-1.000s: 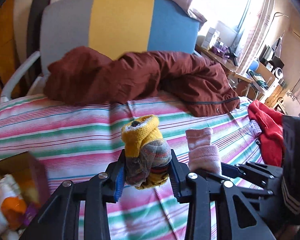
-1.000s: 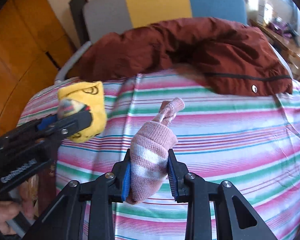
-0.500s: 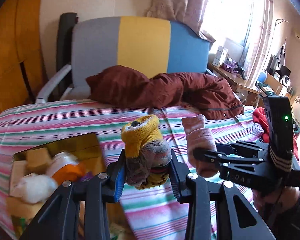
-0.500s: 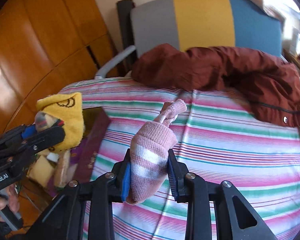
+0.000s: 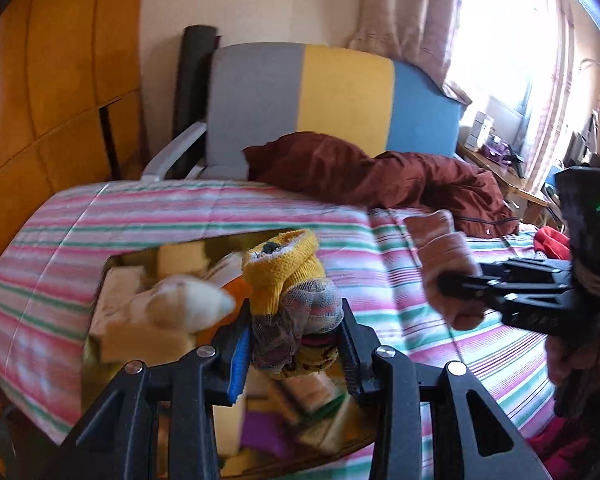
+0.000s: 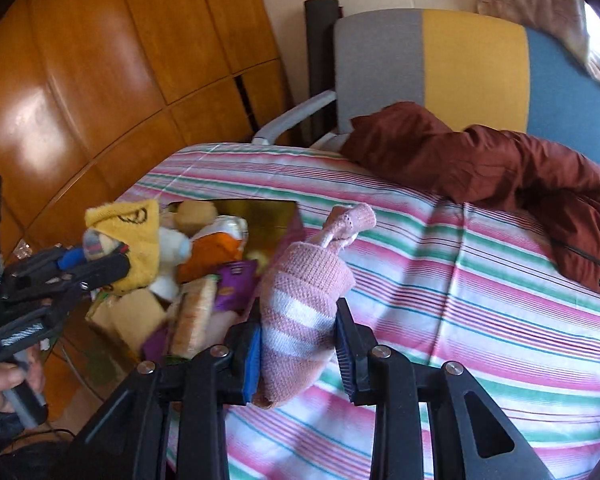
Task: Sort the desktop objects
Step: 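Carry the yellow toy and pink sock over the gold tray, then open both tools to drop the toy and sock into the tray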
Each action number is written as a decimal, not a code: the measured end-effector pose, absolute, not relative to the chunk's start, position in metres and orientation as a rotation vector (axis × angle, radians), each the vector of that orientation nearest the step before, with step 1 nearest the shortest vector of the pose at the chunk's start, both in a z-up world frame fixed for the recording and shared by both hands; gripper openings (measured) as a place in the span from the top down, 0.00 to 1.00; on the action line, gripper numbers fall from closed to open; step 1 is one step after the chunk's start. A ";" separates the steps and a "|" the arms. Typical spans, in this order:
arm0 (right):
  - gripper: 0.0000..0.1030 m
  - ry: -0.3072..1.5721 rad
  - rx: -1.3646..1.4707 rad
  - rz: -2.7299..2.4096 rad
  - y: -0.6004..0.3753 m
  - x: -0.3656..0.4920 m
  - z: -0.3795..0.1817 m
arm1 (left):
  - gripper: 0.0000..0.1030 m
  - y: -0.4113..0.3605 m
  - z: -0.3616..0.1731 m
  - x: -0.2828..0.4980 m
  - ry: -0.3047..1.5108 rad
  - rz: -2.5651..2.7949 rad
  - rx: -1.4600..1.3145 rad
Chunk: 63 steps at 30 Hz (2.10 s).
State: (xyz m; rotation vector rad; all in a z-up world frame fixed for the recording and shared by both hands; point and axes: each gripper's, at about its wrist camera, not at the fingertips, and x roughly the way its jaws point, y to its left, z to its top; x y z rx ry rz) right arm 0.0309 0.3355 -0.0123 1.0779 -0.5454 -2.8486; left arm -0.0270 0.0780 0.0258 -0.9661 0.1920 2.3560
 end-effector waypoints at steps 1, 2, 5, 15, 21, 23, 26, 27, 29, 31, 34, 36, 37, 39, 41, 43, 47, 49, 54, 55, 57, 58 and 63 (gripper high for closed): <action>0.69 -0.539 1.080 -2.846 0.329 0.031 -0.009 | 0.63 0.069 0.023 -0.028 0.178 2.360 -0.976; 0.69 -0.534 1.083 -2.841 0.322 0.029 -0.007 | 0.63 0.058 0.022 -0.028 0.161 2.368 -0.983; 0.69 -0.530 1.078 -2.828 0.303 0.028 0.001 | 0.63 0.031 0.019 -0.026 0.119 2.389 -0.986; 0.69 -0.495 1.085 -2.764 0.248 0.004 0.001 | 0.63 -0.012 0.001 -0.019 0.026 2.382 -1.022; 0.69 -0.472 1.116 -2.758 0.238 -0.012 0.003 | 0.63 0.017 0.000 -0.029 0.062 2.364 -0.990; 0.68 -0.467 1.118 -2.766 0.239 -0.015 0.004 | 0.63 0.024 -0.003 -0.035 0.078 2.383 -1.012; 0.68 -0.456 1.138 -2.773 0.244 -0.020 0.002 | 0.62 0.032 -0.005 -0.041 0.120 2.414 -1.012; 0.68 -0.451 1.146 -2.776 0.246 -0.023 0.002 | 0.62 0.035 -0.007 -0.042 0.137 2.419 -1.014; 0.68 -0.451 1.163 -2.776 0.249 -0.027 0.000 | 0.62 0.036 -0.008 -0.044 0.146 2.421 -1.013; 0.68 -0.453 1.172 -2.777 0.252 -0.033 -0.002 | 0.62 0.037 -0.010 -0.045 0.161 2.424 -1.008; 0.68 -0.459 1.179 -2.773 0.256 -0.041 -0.004 | 0.62 0.039 -0.013 -0.049 0.165 2.421 -1.015; 0.68 -0.463 1.183 -2.771 0.257 -0.046 -0.005 | 0.62 0.041 -0.016 -0.052 0.166 2.415 -1.024; 0.68 -0.465 1.185 -2.768 0.257 -0.049 -0.006 | 0.61 0.042 -0.018 -0.054 0.164 2.410 -1.030; 0.68 -0.461 1.193 -2.764 0.258 -0.056 -0.007 | 0.60 0.045 -0.021 -0.057 0.162 2.400 -1.044; 0.68 -0.460 1.202 -2.761 0.259 -0.062 -0.010 | 0.56 0.047 -0.025 -0.059 0.163 2.393 -1.058; 0.68 -0.464 1.216 -2.751 0.260 -0.070 -0.014 | 0.53 0.049 -0.029 -0.060 0.166 2.387 -1.064; 0.67 -0.482 1.257 -2.712 0.259 -0.087 -0.024 | 0.37 0.053 -0.029 -0.057 0.168 2.374 -1.056; 0.64 -0.477 1.283 -2.691 0.256 -0.095 -0.031 | 0.23 0.051 -0.025 -0.055 0.144 2.372 -1.051; 0.49 -0.512 1.283 -2.678 0.255 -0.099 -0.040 | 0.18 0.033 -0.015 -0.053 0.078 2.400 -1.038; 0.46 -0.531 1.270 -2.678 0.256 -0.096 -0.038 | 0.18 0.029 -0.013 -0.052 0.072 2.411 -1.032; 0.39 -0.556 1.240 -2.679 0.256 -0.092 -0.034 | 0.18 0.021 -0.009 -0.051 0.045 2.418 -1.018; 0.39 -0.556 1.228 -2.687 0.256 -0.090 -0.031 | 0.18 0.017 -0.007 -0.050 0.033 2.424 -1.018; 0.35 -0.570 1.187 -2.723 0.257 -0.078 -0.019 | 0.18 0.004 -0.001 -0.047 0.007 2.448 -1.012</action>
